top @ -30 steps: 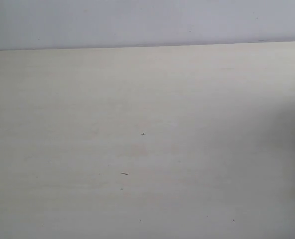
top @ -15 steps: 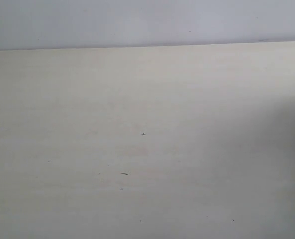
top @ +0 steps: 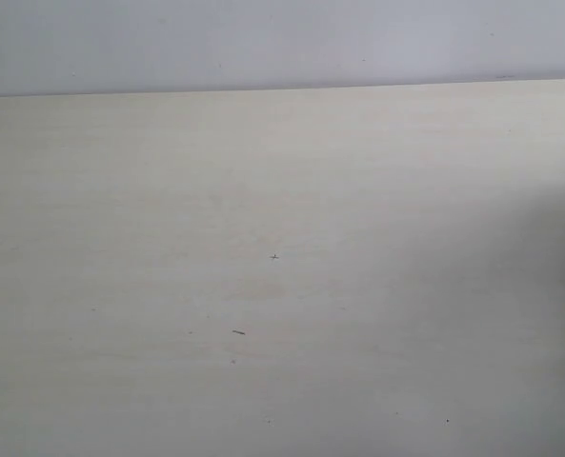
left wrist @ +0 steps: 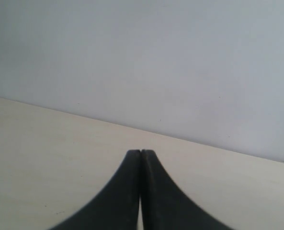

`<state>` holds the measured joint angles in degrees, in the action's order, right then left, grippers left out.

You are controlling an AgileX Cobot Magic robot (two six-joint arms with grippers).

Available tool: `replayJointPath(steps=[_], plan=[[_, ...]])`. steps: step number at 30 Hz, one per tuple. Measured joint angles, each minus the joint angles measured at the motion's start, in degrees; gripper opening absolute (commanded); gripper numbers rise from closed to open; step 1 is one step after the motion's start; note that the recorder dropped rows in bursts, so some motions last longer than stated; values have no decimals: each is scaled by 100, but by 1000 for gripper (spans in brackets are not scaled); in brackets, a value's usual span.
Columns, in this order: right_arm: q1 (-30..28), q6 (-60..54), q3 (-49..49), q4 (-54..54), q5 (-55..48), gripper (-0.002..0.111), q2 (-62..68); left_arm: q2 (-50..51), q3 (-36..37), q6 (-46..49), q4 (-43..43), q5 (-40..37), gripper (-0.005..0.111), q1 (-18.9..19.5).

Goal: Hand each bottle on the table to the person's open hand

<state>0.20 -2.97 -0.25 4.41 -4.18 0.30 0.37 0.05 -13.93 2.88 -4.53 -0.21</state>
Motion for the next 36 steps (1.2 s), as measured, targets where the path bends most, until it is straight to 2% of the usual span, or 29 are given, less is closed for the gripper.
replayJointPath(steps=[36], plan=[[0,-129,0,-178,-238,0,0,0,0,0,0,0,2,0]])
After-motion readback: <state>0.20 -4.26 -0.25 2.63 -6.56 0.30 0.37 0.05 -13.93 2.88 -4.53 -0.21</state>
